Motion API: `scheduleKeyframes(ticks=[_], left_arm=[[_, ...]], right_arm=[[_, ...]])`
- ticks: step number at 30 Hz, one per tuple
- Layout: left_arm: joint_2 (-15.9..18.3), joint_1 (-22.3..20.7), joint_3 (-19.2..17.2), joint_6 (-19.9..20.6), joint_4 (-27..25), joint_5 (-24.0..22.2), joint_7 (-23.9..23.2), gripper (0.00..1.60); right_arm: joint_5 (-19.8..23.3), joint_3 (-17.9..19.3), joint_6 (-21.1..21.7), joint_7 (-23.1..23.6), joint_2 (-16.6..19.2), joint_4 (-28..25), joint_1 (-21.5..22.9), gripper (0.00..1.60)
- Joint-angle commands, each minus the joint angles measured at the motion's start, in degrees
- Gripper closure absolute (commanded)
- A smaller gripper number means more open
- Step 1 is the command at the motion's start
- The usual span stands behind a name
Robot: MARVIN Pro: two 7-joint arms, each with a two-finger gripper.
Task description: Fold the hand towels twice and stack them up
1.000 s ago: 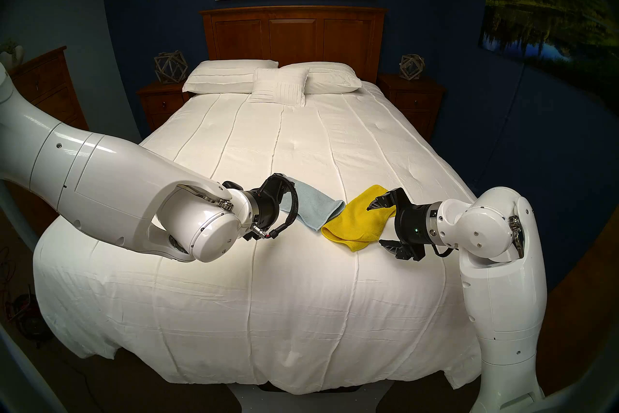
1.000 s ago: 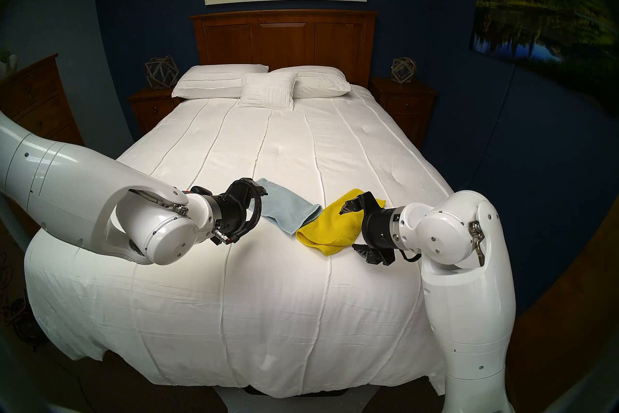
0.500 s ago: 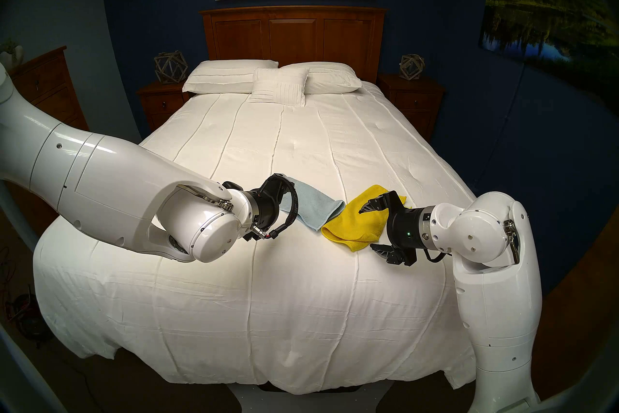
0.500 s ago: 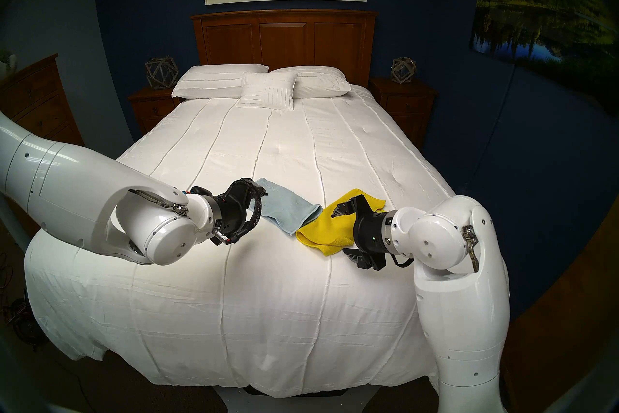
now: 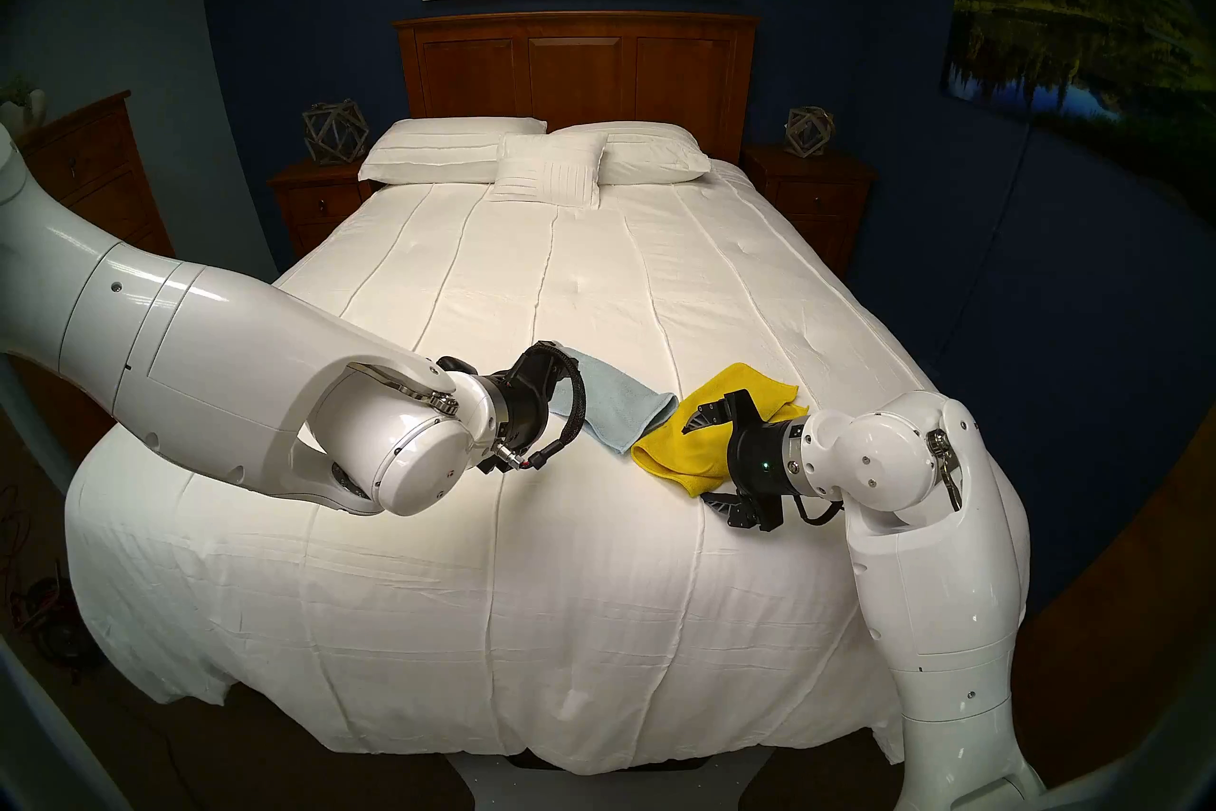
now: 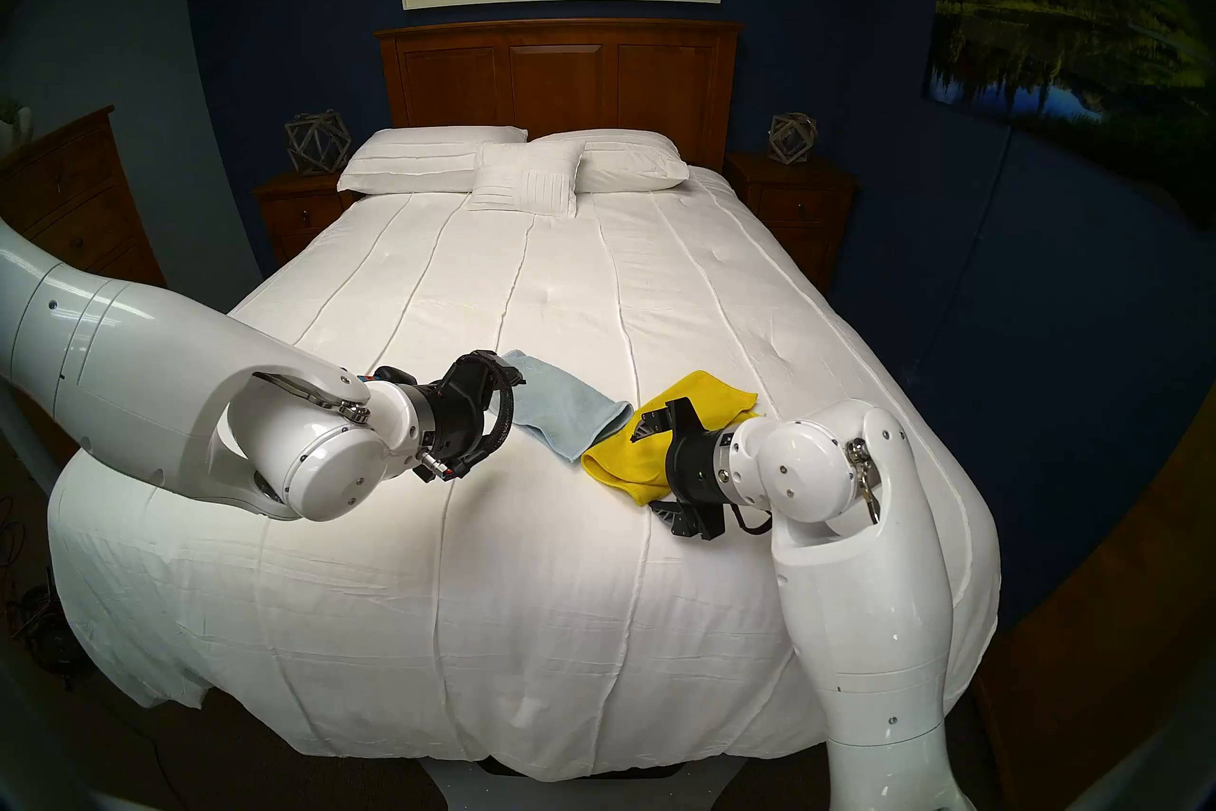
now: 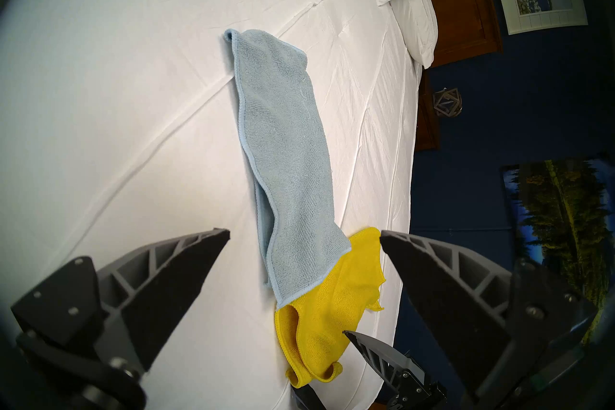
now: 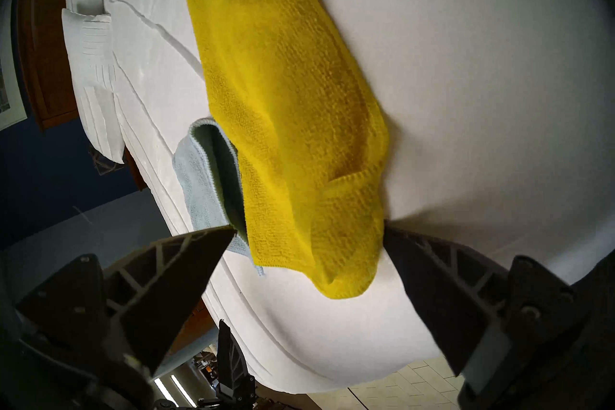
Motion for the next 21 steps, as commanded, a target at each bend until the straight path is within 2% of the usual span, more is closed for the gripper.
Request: scheduleKeyframes(ticks=[1, 2, 4, 9, 10, 12, 16, 21], left_arm=[[0.03, -0.63, -0.51, -0.01, -0.04, -0.04, -0.18, 0.00], [0.03, -0.63, -0.51, -0.01, -0.04, -0.04, -0.18, 0.00], [0.03, -0.63, -0.51, -0.01, -0.04, -0.04, -0.18, 0.00], [0.03, -0.63, -0.52, -0.02, -0.04, -0.04, -0.18, 0.00], [0.03, -0.63, -0.52, -0.02, -0.04, -0.04, -0.18, 0.00], [0.03, -0.63, -0.52, -0.02, -0.04, -0.04, -0.18, 0.00], [0.03, -0.62, -0.52, -0.02, -0.03, -0.04, -0.18, 0.00], [0.02, -0.60, -0.52, -0.02, -0.02, -0.04, -0.17, 0.00]], right_arm=[[1.51, 0.42, -0.32, -0.04, -0.83, -1.51, 1.19, 0.48], [1.51, 0.42, -0.32, -0.04, -0.83, -1.51, 1.19, 0.48], [2.14, 0.67, -0.35, -0.60, -0.62, -1.77, 1.03, 0.86], [3.11, 1.75, -0.71, -2.33, 0.17, -2.17, 0.80, 0.90], [3.35, 2.25, -0.87, -2.28, 0.07, -1.76, 0.90, 1.07], [3.57, 3.22, -0.71, -1.60, -0.02, -0.67, 1.37, 1.32], [4.23, 5.82, -2.37, 0.88, -1.88, 1.84, 3.15, 1.60], [5.75, 8.82, -3.93, 3.95, -3.49, 5.66, 6.87, 1.60]])
